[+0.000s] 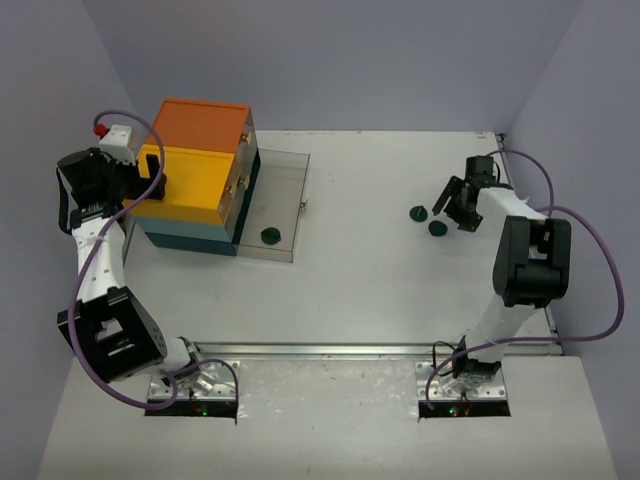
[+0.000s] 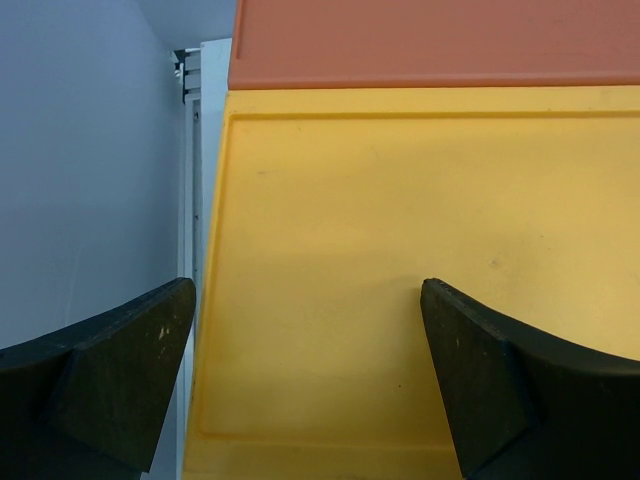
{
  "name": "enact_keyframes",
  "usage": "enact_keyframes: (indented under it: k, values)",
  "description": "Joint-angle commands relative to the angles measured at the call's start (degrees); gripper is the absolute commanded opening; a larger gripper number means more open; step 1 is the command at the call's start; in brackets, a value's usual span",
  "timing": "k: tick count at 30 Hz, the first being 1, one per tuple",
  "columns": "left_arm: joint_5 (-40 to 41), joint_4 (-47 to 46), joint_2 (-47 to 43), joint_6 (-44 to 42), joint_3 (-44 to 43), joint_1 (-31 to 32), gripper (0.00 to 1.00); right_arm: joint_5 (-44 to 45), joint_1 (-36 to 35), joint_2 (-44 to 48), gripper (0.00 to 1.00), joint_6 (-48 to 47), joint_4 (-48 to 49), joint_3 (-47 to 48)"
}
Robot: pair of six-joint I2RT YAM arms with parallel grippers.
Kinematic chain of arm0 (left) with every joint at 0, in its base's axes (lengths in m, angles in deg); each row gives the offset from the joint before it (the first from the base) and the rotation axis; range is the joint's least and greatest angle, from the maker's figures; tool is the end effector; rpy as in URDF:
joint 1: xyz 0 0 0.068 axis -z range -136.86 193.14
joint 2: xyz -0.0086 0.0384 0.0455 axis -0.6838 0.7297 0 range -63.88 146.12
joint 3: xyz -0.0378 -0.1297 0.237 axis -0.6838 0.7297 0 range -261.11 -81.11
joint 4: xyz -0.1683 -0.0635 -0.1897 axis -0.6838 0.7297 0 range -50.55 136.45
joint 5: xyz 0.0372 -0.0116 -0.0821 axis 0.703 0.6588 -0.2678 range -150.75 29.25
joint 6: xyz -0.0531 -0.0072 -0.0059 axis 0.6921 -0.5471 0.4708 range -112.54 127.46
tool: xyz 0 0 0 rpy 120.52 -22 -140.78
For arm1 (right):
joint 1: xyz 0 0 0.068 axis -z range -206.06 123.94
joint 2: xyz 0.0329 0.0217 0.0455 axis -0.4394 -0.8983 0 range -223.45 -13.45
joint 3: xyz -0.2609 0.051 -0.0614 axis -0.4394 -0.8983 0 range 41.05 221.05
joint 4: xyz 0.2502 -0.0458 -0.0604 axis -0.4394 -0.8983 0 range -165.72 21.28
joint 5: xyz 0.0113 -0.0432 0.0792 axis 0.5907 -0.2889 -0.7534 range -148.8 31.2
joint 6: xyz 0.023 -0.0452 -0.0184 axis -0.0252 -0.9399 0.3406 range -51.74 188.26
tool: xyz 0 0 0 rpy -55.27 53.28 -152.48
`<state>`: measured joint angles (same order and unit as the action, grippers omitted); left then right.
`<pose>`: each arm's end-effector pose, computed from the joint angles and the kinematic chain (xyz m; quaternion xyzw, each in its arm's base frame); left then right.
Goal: Organize the makeup
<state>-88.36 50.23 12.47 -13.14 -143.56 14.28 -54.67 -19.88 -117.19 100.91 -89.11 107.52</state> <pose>0.2757 0.1331 0.3254 0.0696 0.8247 0.0367 0.5601 0.3702 -0.0427 0.1767 0.3286 0.9019 0.0300 0.2788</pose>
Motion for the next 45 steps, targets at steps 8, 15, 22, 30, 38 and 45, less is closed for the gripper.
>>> enact_keyframes:
  k: [8,15,22,30,38,45]
  values:
    - [4.6,5.39,1.6,-2.61,2.95,0.19,0.95,-3.89,1.47,-3.52,0.69,5.51,5.75,-3.85]
    - [4.87,5.57,0.66,-3.14,2.98,0.21,0.95,-3.93,1.7,-5.23,0.46,8.02,8.38,-5.98]
    - [5.08,5.89,0.2,-3.14,2.86,0.21,0.96,-3.81,1.96,-2.51,0.0,9.39,12.47,-10.48]
    - [5.11,5.57,0.26,-3.14,3.39,0.21,0.96,-3.87,2.02,8.56,0.0,8.25,22.1,-18.32]
    - [5.05,5.57,2.3,-2.76,0.58,0.21,0.96,-1.87,-3.74,22.36,0.0,1.41,22.15,-16.61]
    - [4.15,6.3,2.76,-2.53,-0.21,0.21,0.96,-1.34,-29.55,19.3,0.0,-4.65,28.81,-6.67]
